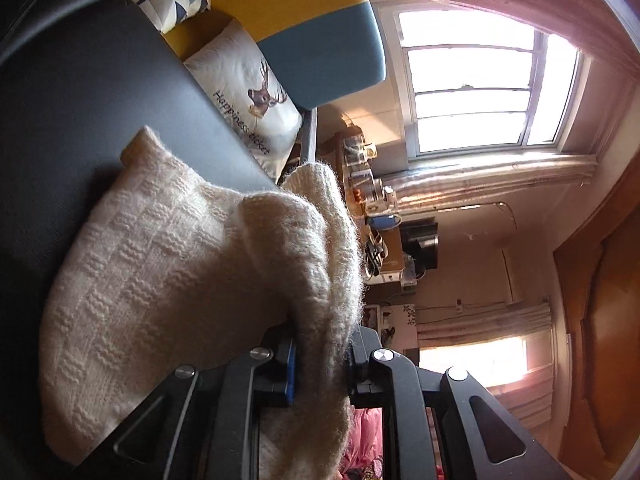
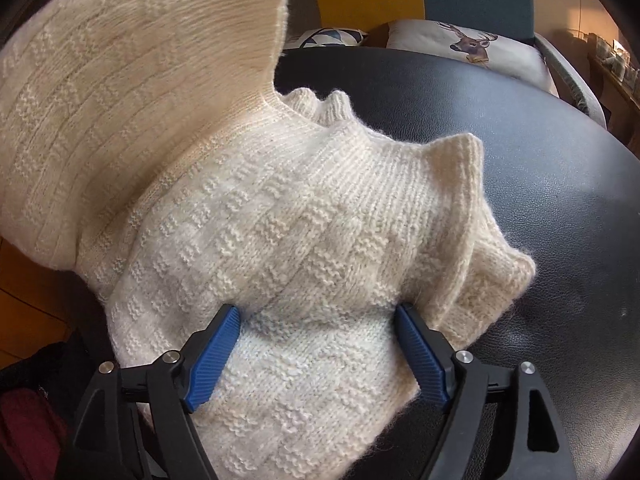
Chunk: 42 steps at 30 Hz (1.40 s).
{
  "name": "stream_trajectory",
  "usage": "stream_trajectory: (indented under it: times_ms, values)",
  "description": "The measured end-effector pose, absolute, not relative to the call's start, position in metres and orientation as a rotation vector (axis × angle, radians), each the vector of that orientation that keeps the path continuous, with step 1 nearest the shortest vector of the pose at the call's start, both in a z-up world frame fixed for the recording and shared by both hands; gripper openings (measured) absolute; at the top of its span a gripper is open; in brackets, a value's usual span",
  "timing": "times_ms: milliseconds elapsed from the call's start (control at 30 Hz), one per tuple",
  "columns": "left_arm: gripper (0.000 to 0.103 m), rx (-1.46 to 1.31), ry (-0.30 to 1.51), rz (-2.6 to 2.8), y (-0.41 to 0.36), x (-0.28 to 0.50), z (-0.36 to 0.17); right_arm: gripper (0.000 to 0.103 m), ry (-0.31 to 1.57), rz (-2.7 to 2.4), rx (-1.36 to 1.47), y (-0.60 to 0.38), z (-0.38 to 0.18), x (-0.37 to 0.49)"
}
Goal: Fold clothes
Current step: 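Fold the held sweater half over the body with the left gripper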
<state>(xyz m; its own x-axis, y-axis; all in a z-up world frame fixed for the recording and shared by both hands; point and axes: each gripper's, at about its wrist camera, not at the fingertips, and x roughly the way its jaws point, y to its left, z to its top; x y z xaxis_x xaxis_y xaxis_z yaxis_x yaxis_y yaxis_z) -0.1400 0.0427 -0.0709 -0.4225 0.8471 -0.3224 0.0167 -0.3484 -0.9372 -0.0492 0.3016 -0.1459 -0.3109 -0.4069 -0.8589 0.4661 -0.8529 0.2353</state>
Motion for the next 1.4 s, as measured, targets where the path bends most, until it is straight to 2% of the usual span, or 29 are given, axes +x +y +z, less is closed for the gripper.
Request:
stream_trajectory:
  times_ms: [267, 533, 700, 900, 1000, 1100, 1300, 1400]
  values:
    - [0.018, -1.367, -1.174, 1.837, 0.11, -0.139, -0.105, 0.085, 0.041, -2.184, 1.338, 0.317, -0.141, -0.04]
    - [0.019, -1.507, -1.093, 1.813, 0.145, -0.137, -0.134, 0.084, 0.031, -2.201, 1.266, 0.343, -0.128, -0.02]
    - [0.028, -1.479, -1.107, 1.733, 0.154, -0.139, -0.122, 0.084, 0.008, -2.244, 1.246, 0.366, -0.12, 0.003]
    - [0.029, -1.379, -1.123, 1.667, 0.136, -0.133, -0.087, 0.084, 0.002, -2.271, 1.241, 0.38, -0.113, 0.03]
    - [0.03, -1.288, -1.009, 1.829, 0.103, -0.127, -0.064, 0.084, -0.027, -2.271, 1.231, 0.4, -0.108, 0.025]
    - [0.032, -1.242, -0.795, 2.098, 0.066, -0.113, -0.055, 0.084, -0.045, -2.266, 1.242, 0.367, -0.111, 0.012]
    - [0.032, -1.3, -0.489, 2.245, 0.033, -0.071, -0.093, 0.084, -0.169, -2.275, 1.245, 0.375, -0.102, 0.03]
    - [0.032, -1.343, -0.481, 2.223, 0.029, -0.062, -0.12, 0.084, -0.224, -2.249, 1.141, 0.384, -0.067, 0.048]
